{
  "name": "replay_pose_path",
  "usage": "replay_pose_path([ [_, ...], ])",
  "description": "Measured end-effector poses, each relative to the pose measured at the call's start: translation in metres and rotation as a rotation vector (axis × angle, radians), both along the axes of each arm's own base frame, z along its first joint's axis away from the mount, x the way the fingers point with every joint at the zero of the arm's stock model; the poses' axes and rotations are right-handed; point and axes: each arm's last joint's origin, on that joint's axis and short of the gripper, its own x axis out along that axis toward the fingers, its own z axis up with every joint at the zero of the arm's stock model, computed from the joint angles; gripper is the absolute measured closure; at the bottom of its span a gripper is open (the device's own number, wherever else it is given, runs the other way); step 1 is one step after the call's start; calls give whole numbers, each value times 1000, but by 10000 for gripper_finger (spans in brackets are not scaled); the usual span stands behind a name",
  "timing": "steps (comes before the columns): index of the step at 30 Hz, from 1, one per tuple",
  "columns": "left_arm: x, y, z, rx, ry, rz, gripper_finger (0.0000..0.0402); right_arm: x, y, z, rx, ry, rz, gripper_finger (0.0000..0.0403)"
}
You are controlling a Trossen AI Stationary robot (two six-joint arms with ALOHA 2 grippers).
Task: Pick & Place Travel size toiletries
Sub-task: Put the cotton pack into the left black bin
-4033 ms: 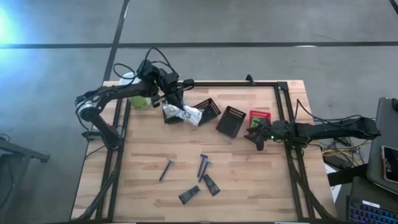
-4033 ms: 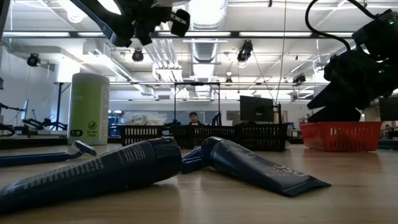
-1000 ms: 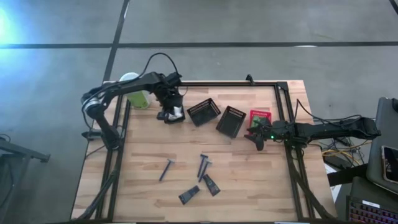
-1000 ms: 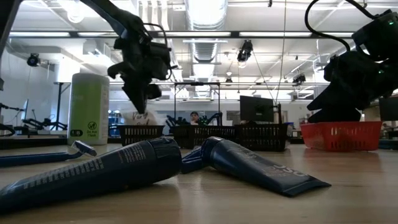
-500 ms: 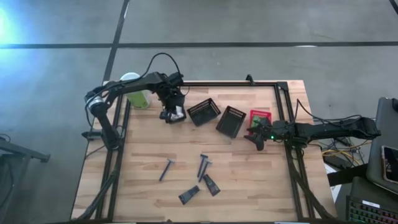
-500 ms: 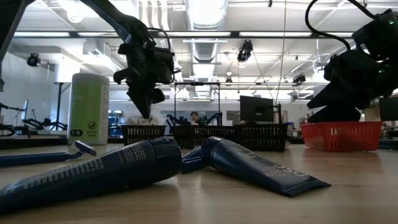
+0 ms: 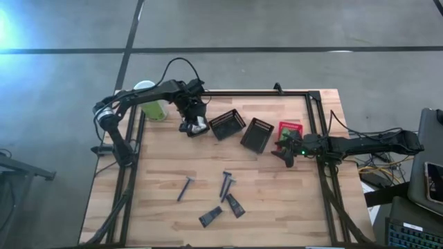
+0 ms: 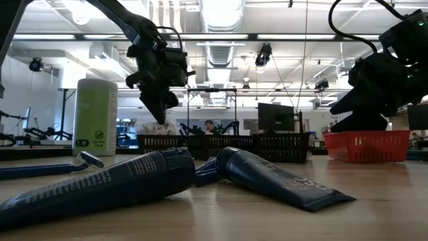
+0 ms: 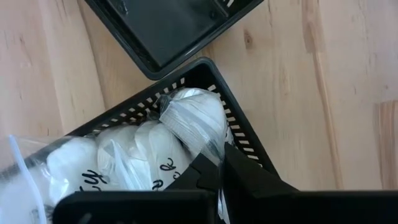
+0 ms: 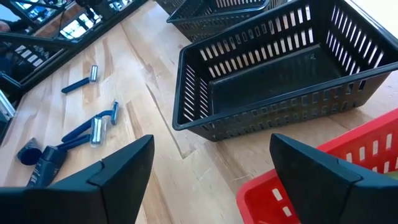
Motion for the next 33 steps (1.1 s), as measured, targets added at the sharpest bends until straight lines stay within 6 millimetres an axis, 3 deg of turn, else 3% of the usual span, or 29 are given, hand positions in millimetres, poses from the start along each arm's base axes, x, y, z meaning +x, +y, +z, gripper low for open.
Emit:
replay_pose_path([
  [18, 0, -1, 0, -26, 27, 90, 388, 0, 0, -1, -1, 8, -3, 44],
  [33, 0, -1, 1, -62, 30, 160, 388, 0, 0, -1, -1, 6, -3, 79],
])
